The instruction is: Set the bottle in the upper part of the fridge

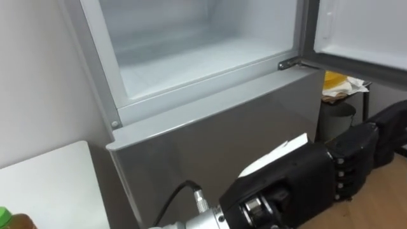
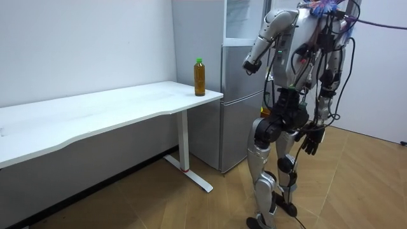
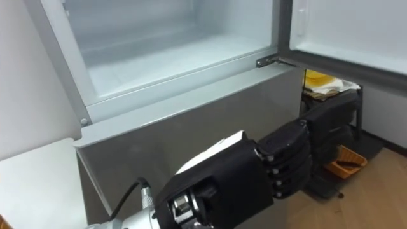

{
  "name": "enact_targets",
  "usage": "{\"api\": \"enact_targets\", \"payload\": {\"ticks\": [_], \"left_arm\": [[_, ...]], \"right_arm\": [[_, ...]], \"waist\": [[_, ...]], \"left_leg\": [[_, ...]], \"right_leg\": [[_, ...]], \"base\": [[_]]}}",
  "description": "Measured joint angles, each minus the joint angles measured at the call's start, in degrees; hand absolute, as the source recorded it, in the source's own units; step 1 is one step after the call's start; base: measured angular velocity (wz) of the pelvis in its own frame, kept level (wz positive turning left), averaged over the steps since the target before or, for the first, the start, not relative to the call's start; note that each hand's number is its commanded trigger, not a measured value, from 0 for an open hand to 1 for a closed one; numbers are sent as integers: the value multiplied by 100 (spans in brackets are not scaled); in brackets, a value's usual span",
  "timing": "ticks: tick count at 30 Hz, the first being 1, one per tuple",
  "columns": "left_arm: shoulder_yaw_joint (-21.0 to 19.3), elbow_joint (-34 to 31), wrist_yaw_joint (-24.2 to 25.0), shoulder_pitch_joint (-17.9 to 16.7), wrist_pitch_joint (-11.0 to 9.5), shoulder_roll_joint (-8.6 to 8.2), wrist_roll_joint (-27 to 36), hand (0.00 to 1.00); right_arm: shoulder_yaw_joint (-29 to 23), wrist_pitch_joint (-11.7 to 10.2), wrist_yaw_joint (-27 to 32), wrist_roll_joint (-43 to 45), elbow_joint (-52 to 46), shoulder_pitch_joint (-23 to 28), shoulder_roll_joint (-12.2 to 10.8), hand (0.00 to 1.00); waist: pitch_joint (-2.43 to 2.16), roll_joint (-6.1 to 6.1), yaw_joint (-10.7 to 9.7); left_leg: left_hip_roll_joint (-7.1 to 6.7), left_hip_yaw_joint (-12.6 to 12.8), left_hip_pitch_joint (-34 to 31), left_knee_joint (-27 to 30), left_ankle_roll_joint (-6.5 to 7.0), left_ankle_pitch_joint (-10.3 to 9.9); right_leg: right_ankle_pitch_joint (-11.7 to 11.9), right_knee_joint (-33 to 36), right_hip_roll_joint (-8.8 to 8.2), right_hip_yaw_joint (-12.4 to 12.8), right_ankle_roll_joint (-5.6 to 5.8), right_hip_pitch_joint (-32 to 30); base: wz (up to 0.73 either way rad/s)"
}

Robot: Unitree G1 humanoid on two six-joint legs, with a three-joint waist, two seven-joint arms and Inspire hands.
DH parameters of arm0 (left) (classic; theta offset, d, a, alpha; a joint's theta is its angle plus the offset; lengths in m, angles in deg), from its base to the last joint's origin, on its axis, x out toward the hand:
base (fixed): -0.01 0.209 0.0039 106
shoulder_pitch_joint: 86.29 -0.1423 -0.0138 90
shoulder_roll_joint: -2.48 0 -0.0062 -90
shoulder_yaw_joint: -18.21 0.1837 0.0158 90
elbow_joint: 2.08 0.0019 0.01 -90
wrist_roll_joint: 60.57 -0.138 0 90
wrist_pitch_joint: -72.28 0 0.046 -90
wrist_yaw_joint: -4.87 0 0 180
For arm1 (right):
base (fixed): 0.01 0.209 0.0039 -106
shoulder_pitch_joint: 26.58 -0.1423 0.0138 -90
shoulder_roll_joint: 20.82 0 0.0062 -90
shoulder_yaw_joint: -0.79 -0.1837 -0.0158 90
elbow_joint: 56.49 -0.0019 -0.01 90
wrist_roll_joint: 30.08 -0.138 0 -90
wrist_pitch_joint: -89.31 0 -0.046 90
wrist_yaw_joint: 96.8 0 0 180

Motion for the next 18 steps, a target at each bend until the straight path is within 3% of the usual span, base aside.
{"api": "enact_targets", "payload": {"ticks": [5,8,12,14,18], "left_arm": [[-36,-31,-15,1,-1,-32,-496,0],[-265,-106,-217,1,-2,-29,-969,0],[-1104,-616,-684,-4,-34,25,-945,0],[-1632,-823,-975,-27,-252,63,-1033,0],[-2641,-1100,-1384,-330,-438,221,-1028,0]], "right_arm": [[5,-3,92,-157,35,19,-4,0],[8,-3,150,-200,58,29,-12,0],[-24,-14,254,-203,92,90,-32,0],[-60,-24,272,-195,95,174,-43,0],[-293,-118,282,-163,71,402,-51,0]], "waist": [[1,-3,102],[7,-10,248],[22,-42,590],[11,-67,907],[-17,-116,1314]], "left_leg": [[-1,-7,9,-2,0,0],[0,-2,73,-3,-1,1],[3,-12,68,-16,-15,9],[10,-16,94,-16,-27,16],[20,-67,128,-32,-42,26]], "right_leg": [[-1,7,2,9,1,49],[-7,8,5,6,-3,50],[-65,91,5,7,-16,28],[-70,88,13,-4,-22,34],[-78,88,21,-36,-36,83]], "base": [[0],[0],[0],[2],[3]]}}
